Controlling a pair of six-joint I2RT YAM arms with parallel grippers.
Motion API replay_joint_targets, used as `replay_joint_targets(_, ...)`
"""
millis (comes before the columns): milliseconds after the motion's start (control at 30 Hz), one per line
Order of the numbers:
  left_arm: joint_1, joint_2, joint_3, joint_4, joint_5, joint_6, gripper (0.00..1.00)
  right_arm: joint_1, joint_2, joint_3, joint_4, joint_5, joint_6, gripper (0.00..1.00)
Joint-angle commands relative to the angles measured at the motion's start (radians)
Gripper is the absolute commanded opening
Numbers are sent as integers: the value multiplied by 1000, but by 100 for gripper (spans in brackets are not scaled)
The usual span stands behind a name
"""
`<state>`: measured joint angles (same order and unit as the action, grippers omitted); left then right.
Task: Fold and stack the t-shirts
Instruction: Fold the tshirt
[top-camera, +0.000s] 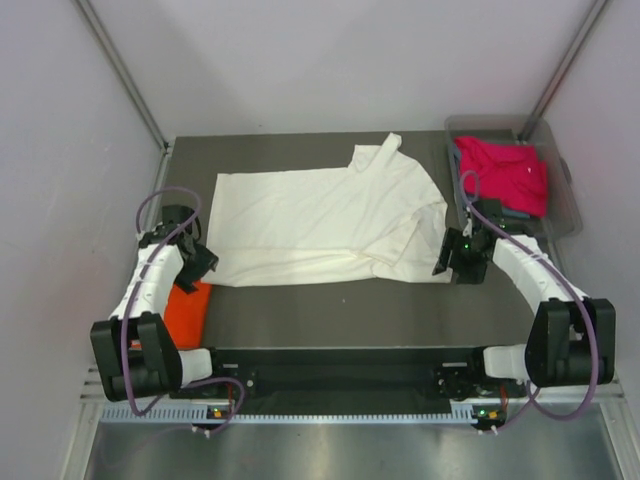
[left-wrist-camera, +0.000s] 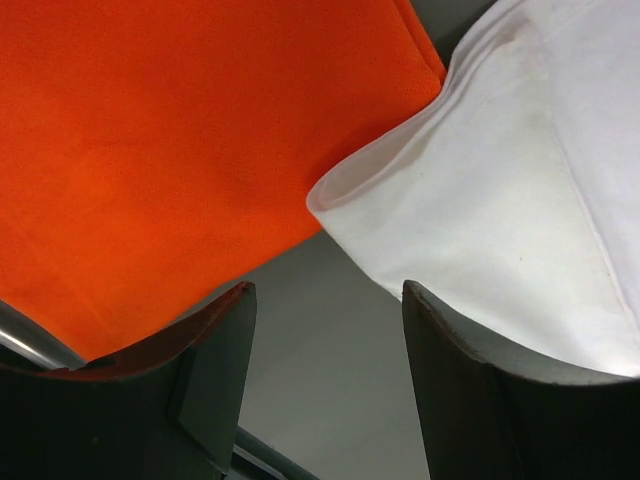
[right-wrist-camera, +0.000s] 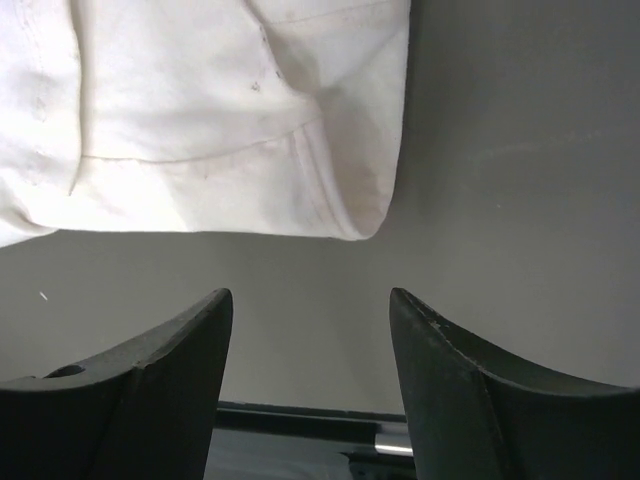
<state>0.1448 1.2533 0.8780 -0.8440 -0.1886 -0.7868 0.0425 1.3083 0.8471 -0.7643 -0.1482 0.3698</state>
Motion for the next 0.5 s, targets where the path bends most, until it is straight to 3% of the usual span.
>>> replay_joint_targets(0, 10, 35, -2, 57, -12, 3, 65, -9, 8, -28, 88, -2, 27, 65)
replay_joint_targets(233, 18, 110, -2, 94, -28, 27, 62, -7, 34, -54, 138, 21, 35, 62)
replay_joint_targets(467, 18, 133, -10, 114, -35, 40, 45, 3, 62, -83, 204, 42, 41, 58)
